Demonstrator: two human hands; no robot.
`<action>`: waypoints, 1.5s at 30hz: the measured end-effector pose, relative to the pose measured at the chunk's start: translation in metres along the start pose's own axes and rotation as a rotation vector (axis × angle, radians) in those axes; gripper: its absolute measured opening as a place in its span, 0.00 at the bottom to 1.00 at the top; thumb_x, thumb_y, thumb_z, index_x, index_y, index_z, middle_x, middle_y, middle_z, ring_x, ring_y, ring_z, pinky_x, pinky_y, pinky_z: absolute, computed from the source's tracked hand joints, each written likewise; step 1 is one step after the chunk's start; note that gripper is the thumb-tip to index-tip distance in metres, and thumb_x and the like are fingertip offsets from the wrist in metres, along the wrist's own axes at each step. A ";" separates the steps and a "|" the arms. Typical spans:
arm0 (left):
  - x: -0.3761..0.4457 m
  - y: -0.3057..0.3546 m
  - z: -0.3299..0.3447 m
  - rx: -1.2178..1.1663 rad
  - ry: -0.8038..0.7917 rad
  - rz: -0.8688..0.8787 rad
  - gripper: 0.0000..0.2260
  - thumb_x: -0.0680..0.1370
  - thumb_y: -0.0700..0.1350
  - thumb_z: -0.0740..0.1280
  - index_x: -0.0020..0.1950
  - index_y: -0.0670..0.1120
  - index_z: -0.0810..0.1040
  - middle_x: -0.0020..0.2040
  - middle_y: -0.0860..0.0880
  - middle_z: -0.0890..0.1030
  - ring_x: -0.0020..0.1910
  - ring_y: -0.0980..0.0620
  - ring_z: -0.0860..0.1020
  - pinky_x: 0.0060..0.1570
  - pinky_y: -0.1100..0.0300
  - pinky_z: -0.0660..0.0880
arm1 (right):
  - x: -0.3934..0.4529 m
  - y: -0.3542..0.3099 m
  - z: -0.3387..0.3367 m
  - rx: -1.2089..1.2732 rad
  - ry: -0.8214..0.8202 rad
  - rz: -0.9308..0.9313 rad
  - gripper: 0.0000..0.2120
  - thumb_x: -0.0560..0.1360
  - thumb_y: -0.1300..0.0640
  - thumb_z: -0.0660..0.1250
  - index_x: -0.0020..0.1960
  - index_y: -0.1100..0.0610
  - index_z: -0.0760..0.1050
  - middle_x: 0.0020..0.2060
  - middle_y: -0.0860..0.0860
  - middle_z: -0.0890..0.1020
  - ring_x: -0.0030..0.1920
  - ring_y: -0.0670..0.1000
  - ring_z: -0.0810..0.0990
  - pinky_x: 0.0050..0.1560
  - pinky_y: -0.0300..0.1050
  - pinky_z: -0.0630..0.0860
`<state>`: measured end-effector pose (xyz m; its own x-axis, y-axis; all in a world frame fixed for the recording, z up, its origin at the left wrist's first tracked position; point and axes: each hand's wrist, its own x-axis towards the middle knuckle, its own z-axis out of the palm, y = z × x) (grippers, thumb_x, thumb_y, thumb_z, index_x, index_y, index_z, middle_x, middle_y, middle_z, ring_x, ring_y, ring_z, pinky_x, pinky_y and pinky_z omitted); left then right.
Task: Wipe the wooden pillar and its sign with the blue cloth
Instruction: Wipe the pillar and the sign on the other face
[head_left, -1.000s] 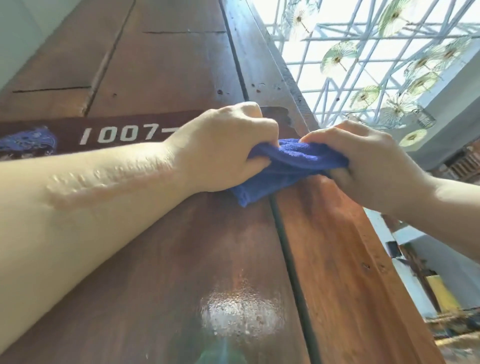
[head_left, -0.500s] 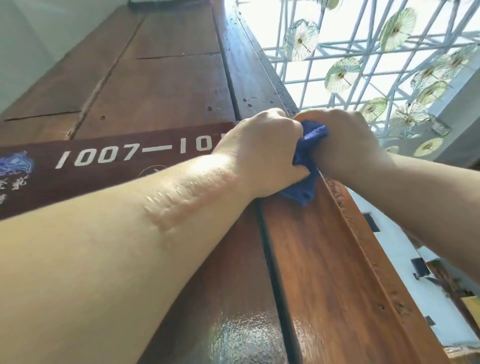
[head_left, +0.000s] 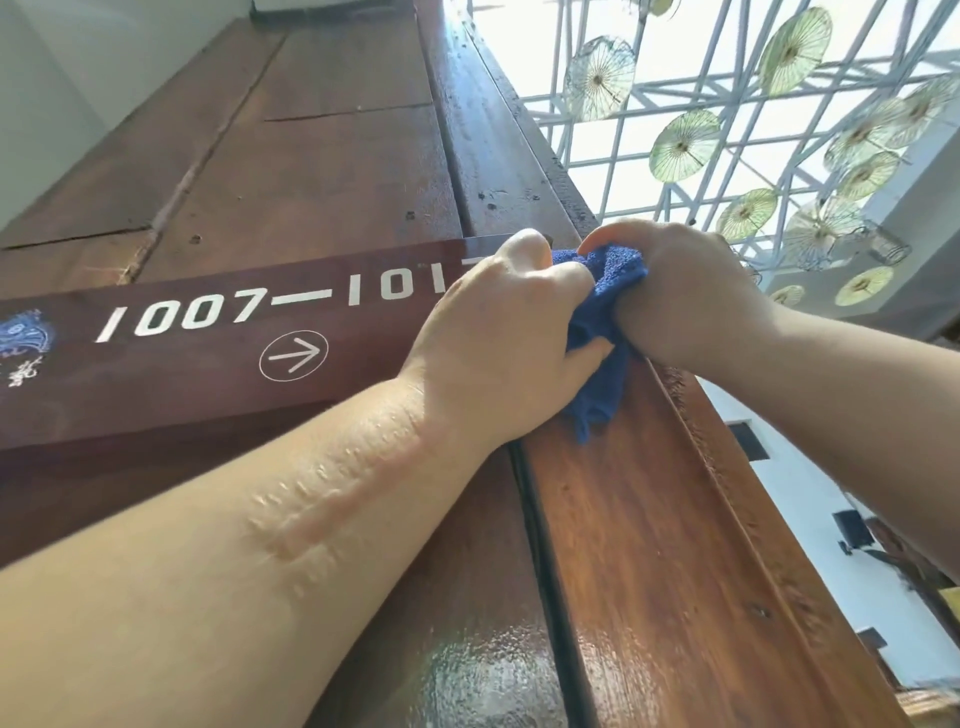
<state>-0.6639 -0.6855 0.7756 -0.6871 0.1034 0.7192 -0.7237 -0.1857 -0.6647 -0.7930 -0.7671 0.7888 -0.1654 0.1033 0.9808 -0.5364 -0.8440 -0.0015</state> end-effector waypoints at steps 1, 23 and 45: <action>-0.001 0.000 0.000 0.003 0.006 0.002 0.12 0.69 0.51 0.68 0.36 0.49 0.65 0.40 0.49 0.66 0.34 0.47 0.68 0.36 0.59 0.65 | 0.000 0.000 0.000 0.019 -0.006 0.013 0.24 0.68 0.65 0.58 0.56 0.42 0.74 0.44 0.50 0.76 0.42 0.54 0.71 0.40 0.41 0.64; -0.029 -0.004 -0.014 0.039 -0.109 0.235 0.08 0.72 0.46 0.63 0.41 0.47 0.82 0.37 0.50 0.63 0.32 0.47 0.66 0.33 0.58 0.65 | -0.058 0.017 -0.016 0.114 -0.036 -0.137 0.29 0.60 0.56 0.58 0.59 0.43 0.76 0.48 0.43 0.79 0.47 0.46 0.75 0.43 0.21 0.64; 0.047 -0.028 -0.011 0.173 -0.191 -0.033 0.15 0.74 0.55 0.62 0.56 0.52 0.79 0.46 0.49 0.70 0.54 0.46 0.74 0.52 0.57 0.67 | 0.040 0.004 -0.001 -0.057 0.030 -0.030 0.12 0.72 0.58 0.63 0.52 0.49 0.80 0.40 0.50 0.75 0.48 0.58 0.75 0.42 0.42 0.66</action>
<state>-0.6763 -0.6648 0.8259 -0.6266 -0.0708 0.7761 -0.7125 -0.3515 -0.6073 -0.8021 -0.7656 0.8282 -0.1727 0.1447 0.9743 -0.5874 -0.8092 0.0160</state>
